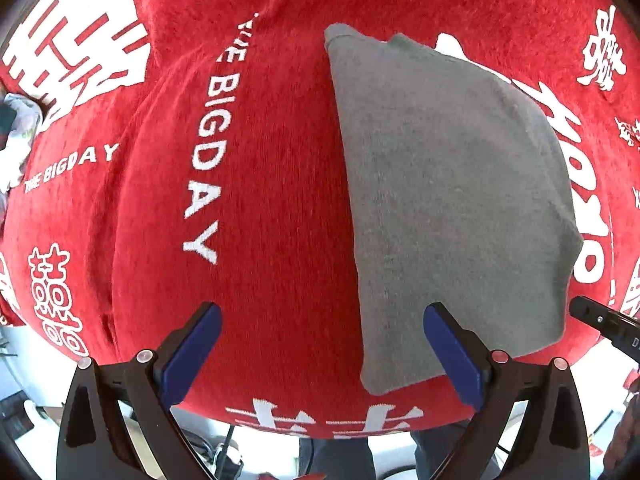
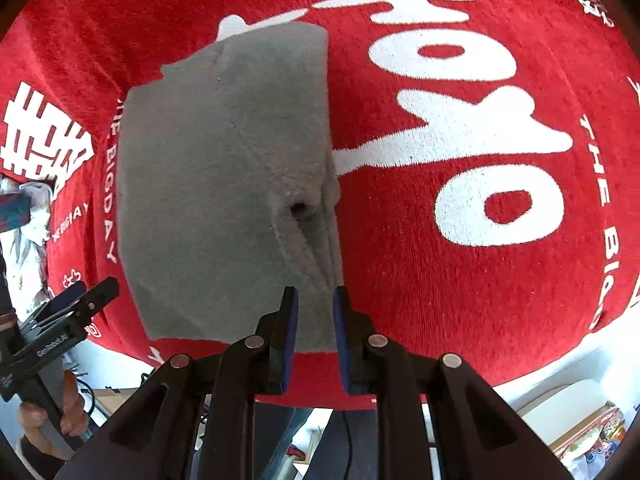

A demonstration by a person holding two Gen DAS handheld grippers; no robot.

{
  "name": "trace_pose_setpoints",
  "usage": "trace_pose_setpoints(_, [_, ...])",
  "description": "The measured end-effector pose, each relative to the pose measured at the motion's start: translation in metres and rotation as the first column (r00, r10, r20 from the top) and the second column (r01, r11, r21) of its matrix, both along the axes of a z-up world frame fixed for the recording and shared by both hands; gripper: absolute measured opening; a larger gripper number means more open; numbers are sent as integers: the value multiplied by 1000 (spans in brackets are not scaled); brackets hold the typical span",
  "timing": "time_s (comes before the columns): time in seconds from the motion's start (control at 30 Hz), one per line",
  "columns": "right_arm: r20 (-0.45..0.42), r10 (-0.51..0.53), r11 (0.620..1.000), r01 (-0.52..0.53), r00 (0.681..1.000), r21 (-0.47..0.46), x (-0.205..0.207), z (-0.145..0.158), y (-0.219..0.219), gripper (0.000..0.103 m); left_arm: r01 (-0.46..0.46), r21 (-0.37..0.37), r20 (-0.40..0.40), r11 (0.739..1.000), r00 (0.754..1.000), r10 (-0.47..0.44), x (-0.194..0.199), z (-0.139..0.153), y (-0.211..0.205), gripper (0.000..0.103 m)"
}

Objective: Fold small clothes

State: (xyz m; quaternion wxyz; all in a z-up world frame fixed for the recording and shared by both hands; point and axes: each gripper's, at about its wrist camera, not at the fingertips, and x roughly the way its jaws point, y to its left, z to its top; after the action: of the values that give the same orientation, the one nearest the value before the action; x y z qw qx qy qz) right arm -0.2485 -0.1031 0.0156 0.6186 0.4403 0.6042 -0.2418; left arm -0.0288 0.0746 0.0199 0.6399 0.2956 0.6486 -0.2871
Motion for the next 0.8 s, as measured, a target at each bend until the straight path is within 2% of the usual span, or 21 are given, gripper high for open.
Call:
trace_pose_setpoints(0.03, [-1, 3, 1000, -3, 1000, -4, 2, 5, 1, 27, 5, 1, 15, 1000, 1000, -5, -2, 6, 0, 101])
trace_pose_setpoints(0.1, [1, 13, 999, -13, 1000, -29, 6, 18, 3, 61, 16, -7, 34, 1000, 999, -16, -4, 18, -1, 101])
trace_pose_setpoints(0.13, [7, 20, 999, -20, 1000, -44, 7, 26, 3, 64, 18, -10, 40, 1000, 999, -17, -5, 23, -2, 101])
trace_pose_setpoints(0.23, [6, 49, 995, -48, 999, -87, 16, 46, 8, 65, 19, -17, 54, 1000, 998, -18, -8, 42, -4, 101])
trace_pose_setpoints(0.3, [12, 61, 993, -59, 998, -103, 21, 56, 9, 73, 18, -20, 60, 1000, 998, -16, -10, 51, -5, 101])
trace_pose_setpoints(0.5, [-9, 91, 980, -91, 996, -176, 27, 85, 15, 82, 14, -28, 83, 1000, 996, -11, -15, 79, -8, 101])
trace_pose_setpoints(0.67, [-23, 108, 964, -110, 994, -241, 32, 107, 21, 87, 21, -37, 98, 999, 995, -17, -18, 96, -11, 101])
trace_pose_setpoints(0.8, [-23, 104, 960, -107, 994, -259, 32, 117, 22, 89, 24, -43, 108, 999, 994, -19, -19, 107, -13, 101])
